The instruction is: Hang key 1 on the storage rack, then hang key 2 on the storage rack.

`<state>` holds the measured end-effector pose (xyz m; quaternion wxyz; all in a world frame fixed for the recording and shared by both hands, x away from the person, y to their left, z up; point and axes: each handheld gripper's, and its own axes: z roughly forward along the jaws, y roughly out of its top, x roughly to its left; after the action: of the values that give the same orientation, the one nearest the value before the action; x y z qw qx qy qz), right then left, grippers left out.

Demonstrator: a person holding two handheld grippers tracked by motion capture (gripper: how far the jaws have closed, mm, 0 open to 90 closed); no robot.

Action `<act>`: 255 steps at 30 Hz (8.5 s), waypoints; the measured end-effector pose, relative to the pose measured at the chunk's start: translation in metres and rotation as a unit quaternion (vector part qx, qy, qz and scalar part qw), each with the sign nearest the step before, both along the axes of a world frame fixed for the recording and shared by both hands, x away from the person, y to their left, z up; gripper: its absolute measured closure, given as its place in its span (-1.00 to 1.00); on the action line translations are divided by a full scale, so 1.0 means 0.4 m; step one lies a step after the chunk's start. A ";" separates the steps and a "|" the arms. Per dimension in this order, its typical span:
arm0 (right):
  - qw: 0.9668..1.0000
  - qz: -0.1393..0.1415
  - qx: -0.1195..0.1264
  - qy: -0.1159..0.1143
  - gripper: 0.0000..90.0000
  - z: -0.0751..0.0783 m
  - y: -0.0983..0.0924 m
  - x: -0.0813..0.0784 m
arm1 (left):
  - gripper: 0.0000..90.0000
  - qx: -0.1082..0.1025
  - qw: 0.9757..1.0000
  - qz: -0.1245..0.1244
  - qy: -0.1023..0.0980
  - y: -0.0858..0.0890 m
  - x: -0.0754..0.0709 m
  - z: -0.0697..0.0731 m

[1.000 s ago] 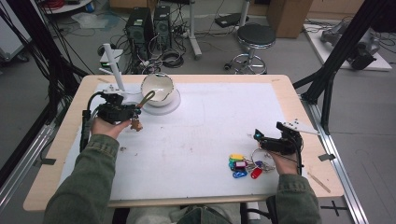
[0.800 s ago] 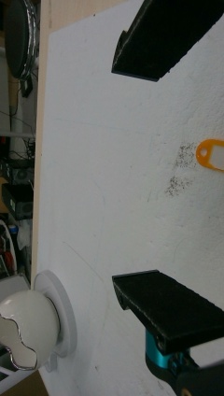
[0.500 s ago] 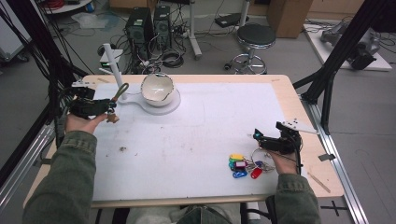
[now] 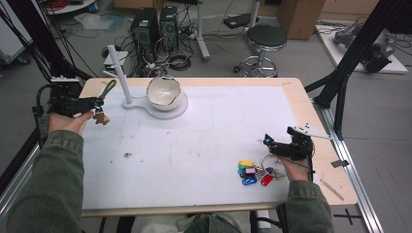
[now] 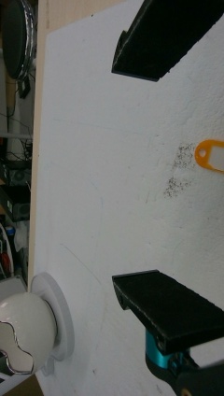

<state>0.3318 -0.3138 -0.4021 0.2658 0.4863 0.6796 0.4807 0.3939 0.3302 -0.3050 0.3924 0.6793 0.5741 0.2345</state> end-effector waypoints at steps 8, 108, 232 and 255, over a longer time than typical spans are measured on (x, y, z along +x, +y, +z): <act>1.000 0.000 -0.003 0.000 -0.98 0.000 0.000 0.001 | 0.61 -0.012 1.000 0.016 0.001 0.040 0.024 0.025; 1.000 0.006 -0.014 0.002 -0.98 -0.003 0.003 0.000 | -0.24 -0.031 0.997 0.033 0.066 -0.006 0.180 -0.059; 0.999 0.039 -0.021 0.009 -0.98 0.010 0.012 -0.021 | -0.96 -0.022 0.992 0.006 -0.124 -0.041 -0.315 -0.264; 0.985 0.120 -0.098 0.076 -0.98 0.018 0.053 -0.039 | -0.96 -0.015 0.988 0.032 -0.150 -0.028 -0.327 -0.259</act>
<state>0.3163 -0.2926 -0.3948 0.2003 0.4083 0.7950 0.4015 0.2630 0.3189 -0.4086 0.4765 0.6117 0.5335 0.3379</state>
